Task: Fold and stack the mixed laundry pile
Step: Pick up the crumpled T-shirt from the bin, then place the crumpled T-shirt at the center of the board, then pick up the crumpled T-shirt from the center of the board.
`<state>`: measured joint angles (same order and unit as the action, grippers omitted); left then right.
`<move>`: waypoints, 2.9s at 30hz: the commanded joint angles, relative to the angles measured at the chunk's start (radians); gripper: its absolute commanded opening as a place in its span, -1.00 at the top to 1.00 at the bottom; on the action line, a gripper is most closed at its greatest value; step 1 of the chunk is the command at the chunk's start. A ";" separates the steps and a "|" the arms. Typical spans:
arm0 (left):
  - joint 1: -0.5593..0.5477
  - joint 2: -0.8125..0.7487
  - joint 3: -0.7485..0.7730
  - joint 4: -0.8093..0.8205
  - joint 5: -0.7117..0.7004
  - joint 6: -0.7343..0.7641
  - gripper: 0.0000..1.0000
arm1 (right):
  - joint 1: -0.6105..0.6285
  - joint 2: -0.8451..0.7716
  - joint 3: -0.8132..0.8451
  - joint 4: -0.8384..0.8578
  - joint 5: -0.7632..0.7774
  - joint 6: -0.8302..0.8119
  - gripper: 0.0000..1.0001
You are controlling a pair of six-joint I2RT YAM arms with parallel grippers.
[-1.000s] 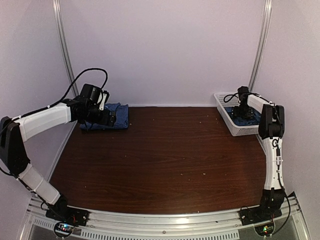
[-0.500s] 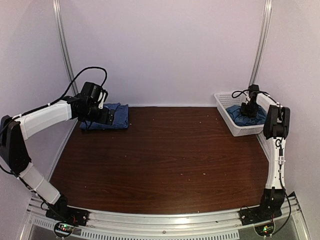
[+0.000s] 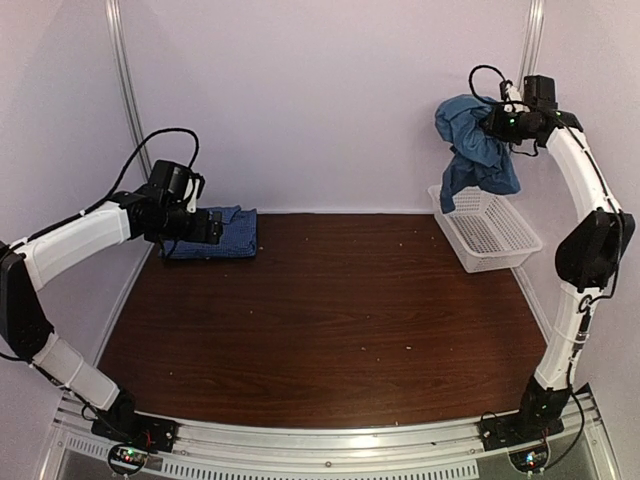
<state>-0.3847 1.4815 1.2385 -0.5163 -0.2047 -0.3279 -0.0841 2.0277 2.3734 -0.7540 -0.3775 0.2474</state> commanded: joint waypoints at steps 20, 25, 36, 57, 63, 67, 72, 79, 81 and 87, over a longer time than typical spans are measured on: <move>0.072 -0.146 -0.117 0.066 0.164 -0.037 -0.95 | 0.349 -0.321 -0.692 0.318 -0.338 0.123 -0.90; 0.070 -0.123 -0.138 0.097 0.287 -0.001 -0.95 | 0.326 -0.359 -0.883 0.213 -0.139 0.000 -0.92; -0.114 0.108 -0.136 0.190 0.366 0.053 -0.95 | 0.556 -0.366 -1.036 0.238 -0.099 -0.023 -0.76; -0.186 0.637 0.175 -0.019 -0.007 -0.025 -0.62 | 0.796 -0.065 -0.973 0.164 0.344 -0.034 -0.41; -0.183 0.602 0.139 -0.006 0.027 -0.013 0.43 | 0.777 -0.086 -0.966 0.123 0.430 -0.050 0.34; -0.157 0.418 0.083 0.056 0.074 -0.012 1.00 | 0.758 -0.156 -0.943 0.109 0.408 -0.078 1.00; -0.095 0.177 0.072 0.099 0.196 0.004 1.00 | 0.703 -0.285 -0.908 0.101 0.310 -0.100 1.00; -0.066 0.054 0.158 -0.002 0.255 0.063 0.97 | 0.592 -0.403 -0.847 0.089 0.060 -0.108 1.00; -0.066 0.055 0.125 0.016 0.295 0.068 0.30 | 0.589 -0.404 -0.821 0.073 -0.003 -0.113 1.00; -0.086 0.109 -0.081 0.190 0.405 0.056 -0.40 | 0.589 -0.425 -0.838 0.082 -0.163 -0.114 1.00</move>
<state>-0.4530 1.5120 1.2606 -0.4007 0.1070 -0.2794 0.4988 1.6249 1.5455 -0.6689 -0.3866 0.1459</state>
